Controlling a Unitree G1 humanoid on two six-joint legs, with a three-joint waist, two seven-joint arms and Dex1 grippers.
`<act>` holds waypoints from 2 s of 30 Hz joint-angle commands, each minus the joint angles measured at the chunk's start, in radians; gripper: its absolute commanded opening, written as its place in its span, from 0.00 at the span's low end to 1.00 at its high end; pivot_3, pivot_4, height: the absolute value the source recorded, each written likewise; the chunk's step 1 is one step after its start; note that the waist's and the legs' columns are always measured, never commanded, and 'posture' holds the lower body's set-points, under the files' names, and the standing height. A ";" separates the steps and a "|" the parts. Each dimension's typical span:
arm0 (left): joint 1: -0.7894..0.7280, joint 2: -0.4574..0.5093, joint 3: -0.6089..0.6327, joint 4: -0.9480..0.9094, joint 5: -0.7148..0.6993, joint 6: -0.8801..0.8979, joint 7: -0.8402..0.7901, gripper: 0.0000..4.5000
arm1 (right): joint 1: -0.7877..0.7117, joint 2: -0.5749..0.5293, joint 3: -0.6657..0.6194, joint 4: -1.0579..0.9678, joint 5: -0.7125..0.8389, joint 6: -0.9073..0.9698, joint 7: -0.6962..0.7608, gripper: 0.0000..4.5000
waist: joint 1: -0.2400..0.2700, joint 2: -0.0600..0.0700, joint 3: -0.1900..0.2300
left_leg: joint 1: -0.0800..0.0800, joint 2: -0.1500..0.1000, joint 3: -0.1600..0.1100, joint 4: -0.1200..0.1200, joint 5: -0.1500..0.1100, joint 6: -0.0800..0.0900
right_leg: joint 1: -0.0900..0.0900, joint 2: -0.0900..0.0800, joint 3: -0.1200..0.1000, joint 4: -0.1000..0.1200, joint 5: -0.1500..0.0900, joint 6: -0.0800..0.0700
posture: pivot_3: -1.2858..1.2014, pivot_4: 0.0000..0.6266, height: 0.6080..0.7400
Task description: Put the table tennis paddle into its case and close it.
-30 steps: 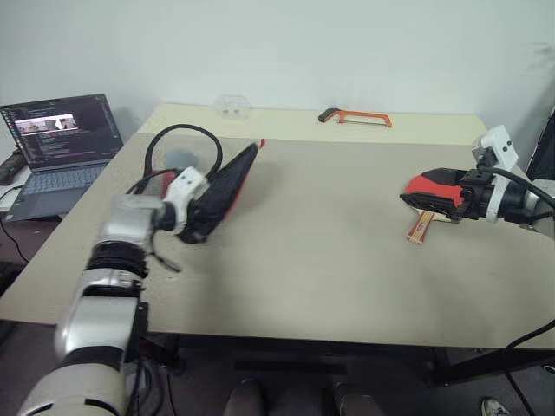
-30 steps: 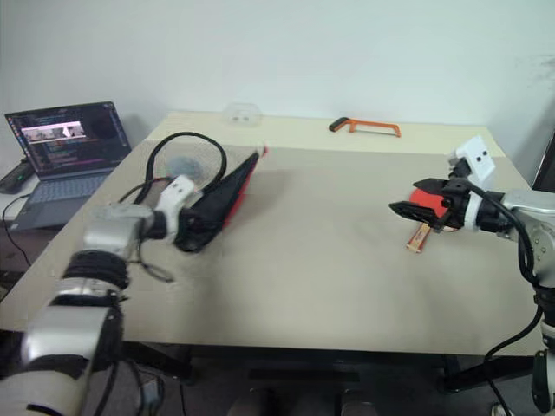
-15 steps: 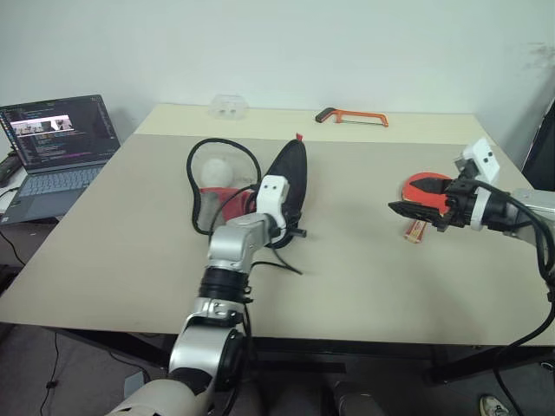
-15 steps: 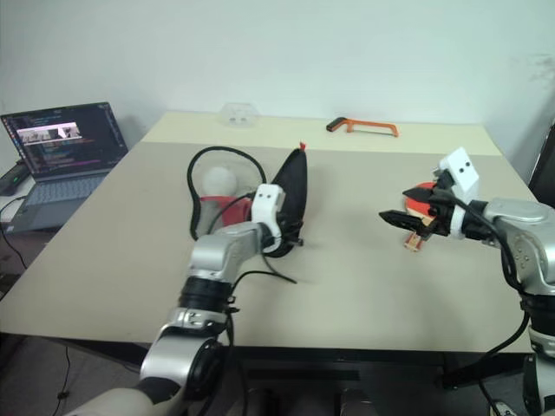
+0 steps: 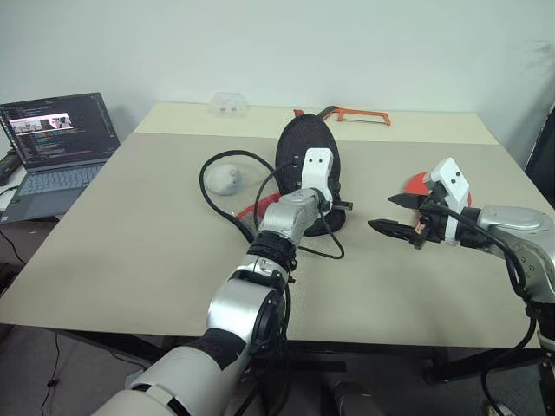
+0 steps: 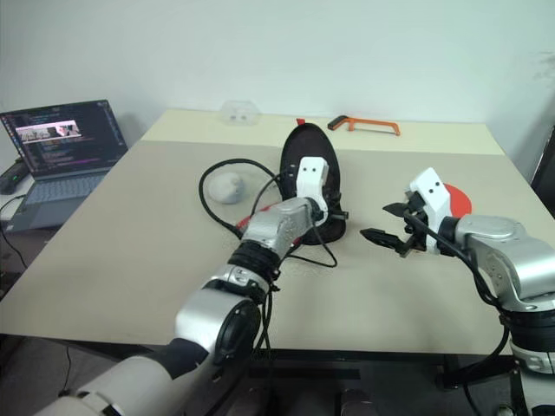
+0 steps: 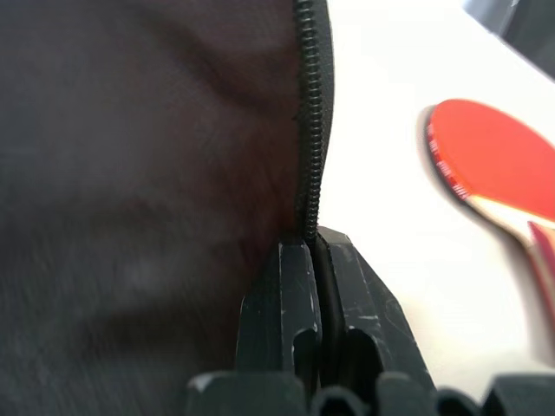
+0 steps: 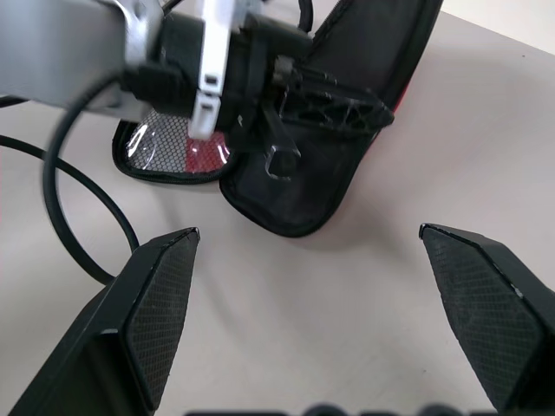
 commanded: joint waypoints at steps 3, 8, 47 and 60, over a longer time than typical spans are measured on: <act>-0.060 -0.091 -0.014 0.082 -0.016 -0.074 -0.010 0.01 | -0.022 -0.002 -0.009 -0.026 -0.009 -0.014 -0.013 1.00 | 0.000 0.000 0.000 | 0.000 0.000 0.000 0.000 0.000 0.000 | 0.000 0.000 0.000 0.000 0.000 0.000 | 0.52 0.24 1.00; -0.103 -0.123 -0.003 0.149 -0.028 -0.113 -0.009 0.01 | -0.045 0.011 -0.007 0.006 -0.044 -0.034 -0.053 1.00 | 0.001 0.000 0.000 | 0.000 0.000 0.000 0.000 0.000 0.000 | 0.000 0.000 0.000 0.000 0.000 0.000 | 0.52 0.24 1.00; 0.167 0.261 -0.166 -0.625 -0.103 0.302 -0.469 0.77 | -0.176 0.116 -0.078 0.246 -0.168 -0.115 -0.244 1.00 | -0.029 0.003 -0.001 | 0.002 0.001 0.001 -0.001 0.000 -0.001 | -0.001 0.001 0.001 0.004 0.001 -0.004 | 0.52 0.24 1.00; 0.367 0.603 -0.030 -0.967 -0.211 0.538 -0.506 0.77 | -0.301 0.183 -0.105 0.497 -0.272 -0.144 -0.428 1.00 | -0.014 0.002 0.000 | 0.002 0.001 0.002 0.003 0.003 -0.003 | -0.001 -0.001 0.000 0.009 0.002 -0.003 | 0.52 0.24 1.00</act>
